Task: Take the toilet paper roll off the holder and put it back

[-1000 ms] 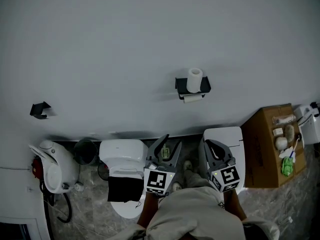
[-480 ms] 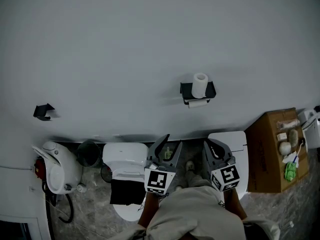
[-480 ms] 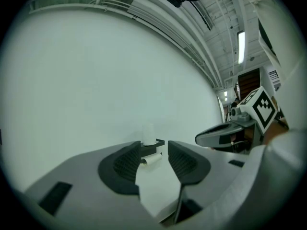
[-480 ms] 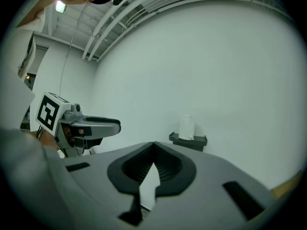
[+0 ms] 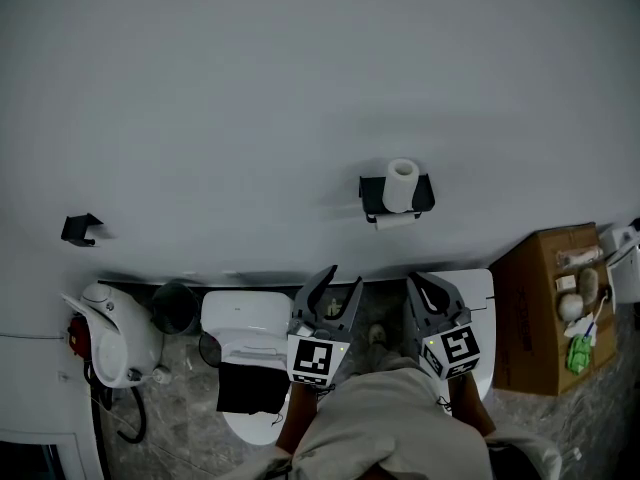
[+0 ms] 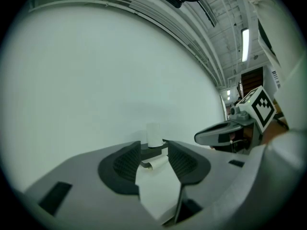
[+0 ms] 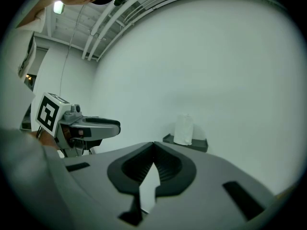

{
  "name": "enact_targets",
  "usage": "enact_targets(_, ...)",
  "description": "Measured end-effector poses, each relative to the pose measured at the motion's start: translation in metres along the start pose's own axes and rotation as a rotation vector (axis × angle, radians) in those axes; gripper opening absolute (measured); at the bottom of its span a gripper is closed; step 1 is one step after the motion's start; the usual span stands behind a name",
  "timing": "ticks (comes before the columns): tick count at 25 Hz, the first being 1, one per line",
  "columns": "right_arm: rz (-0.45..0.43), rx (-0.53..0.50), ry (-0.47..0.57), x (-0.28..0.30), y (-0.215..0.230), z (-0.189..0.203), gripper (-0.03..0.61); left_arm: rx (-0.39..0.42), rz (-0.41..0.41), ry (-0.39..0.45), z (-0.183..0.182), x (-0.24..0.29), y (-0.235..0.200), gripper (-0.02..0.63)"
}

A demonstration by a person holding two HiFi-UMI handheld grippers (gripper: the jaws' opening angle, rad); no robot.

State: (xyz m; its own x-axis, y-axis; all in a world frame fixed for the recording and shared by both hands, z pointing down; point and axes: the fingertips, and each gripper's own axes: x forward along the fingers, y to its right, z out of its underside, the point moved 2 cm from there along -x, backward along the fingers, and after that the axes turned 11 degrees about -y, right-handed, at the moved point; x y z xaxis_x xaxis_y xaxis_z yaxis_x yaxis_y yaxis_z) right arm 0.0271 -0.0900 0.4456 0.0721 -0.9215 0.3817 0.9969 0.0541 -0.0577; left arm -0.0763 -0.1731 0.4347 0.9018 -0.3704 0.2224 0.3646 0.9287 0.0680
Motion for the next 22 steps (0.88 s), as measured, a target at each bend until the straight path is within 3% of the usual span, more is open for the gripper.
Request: enact_targets(22,-0.054,0.046,0.007,0.060,0.086,-0.013,-0.004,0.020,-0.029,-0.067,-0.020,0.097,-0.015,0.184)
